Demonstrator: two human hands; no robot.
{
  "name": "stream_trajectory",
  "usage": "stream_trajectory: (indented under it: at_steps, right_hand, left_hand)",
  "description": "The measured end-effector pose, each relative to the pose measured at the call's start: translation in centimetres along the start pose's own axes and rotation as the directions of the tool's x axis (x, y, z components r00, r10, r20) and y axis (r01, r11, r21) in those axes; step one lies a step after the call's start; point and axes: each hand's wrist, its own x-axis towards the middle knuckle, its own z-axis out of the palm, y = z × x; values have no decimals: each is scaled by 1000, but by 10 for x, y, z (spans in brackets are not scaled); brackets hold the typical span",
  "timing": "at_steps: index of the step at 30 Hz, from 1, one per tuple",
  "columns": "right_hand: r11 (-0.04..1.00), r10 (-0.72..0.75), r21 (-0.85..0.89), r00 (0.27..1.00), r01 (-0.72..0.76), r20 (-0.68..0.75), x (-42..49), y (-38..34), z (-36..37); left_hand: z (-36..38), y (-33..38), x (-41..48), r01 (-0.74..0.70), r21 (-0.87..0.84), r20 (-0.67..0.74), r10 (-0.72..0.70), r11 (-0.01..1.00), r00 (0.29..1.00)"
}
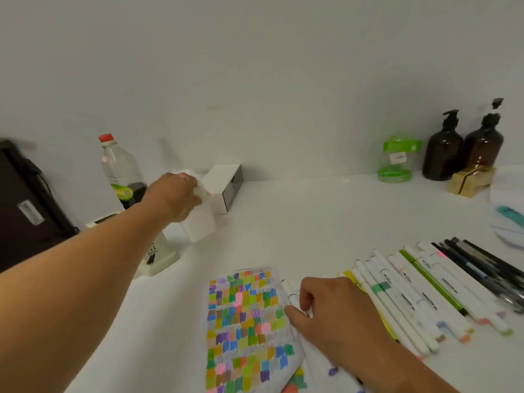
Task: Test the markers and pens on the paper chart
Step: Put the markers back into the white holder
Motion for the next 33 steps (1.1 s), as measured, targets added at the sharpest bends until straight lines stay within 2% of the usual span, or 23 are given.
stream_trajectory:
  at_steps: [3, 7, 12, 15, 17, 19, 21, 23, 25, 26, 28, 31, 33]
  right_hand:
    - [1000, 10, -17, 1000, -11, -12, -1, -1, -3]
    - [1000, 19, -18, 999, -20, -26, -4, -1, -8]
    - [997, 72, -22, 997, -72, -25, -16, -1, -21]
    - [987, 115, 106, 993, -118, 35, -32, -1, -26]
    - [984, 118, 121, 990, -128, 81, -40, -1, -30]
    - [989, 118, 77, 990, -124, 71, -47, 0, -37]
    - [993, 119, 18, 993, -119, 15, -51, 4, -42]
    - [993, 104, -45, 994, -105, -22, -52, 8, -46]
    - [994, 92, -55, 996, -93, -23, -52, 12, -48]
    - [994, 92, -58, 996, -93, -12, -52, 12, -48]
    - [990, 115, -91, 993, -112, 34, -50, 10, -46]
    - [970, 170, -191, 982, -151, 83, -41, 4, -43]
    - [950, 192, -273, 974, -153, 121, -33, -1, -39]
  left_hand:
    - [-24, 18, -30, -38, -240, -93, 16, 970, 996]
    - [-49, 43, -92, -151, -373, -151, 101, 915, 983]
    - [-62, 71, -169, -285, -369, -220, 215, 885, 952]
    - [-59, 83, -201, -364, -325, -286, 276, 873, 918]
    - [-53, 91, -210, -401, -252, -318, 316, 881, 894]
    - [-49, 94, -215, -417, -276, -377, 302, 866, 876]
    - [-41, 90, -220, -411, -401, -459, 209, 819, 864]
    - [-28, 80, -223, -326, -622, -416, 53, 712, 908]
    - [-11, 71, -223, -153, -851, -207, -53, 503, 977]
    - [-2, 69, -221, -59, -915, -87, -54, 400, 995]
    - [16, 70, -215, 71, -962, 78, 19, 262, 997]
    - [37, 79, -207, 116, -989, 127, 116, 93, 985]
    - [43, 84, -201, 119, -993, 121, 144, 21, 982]
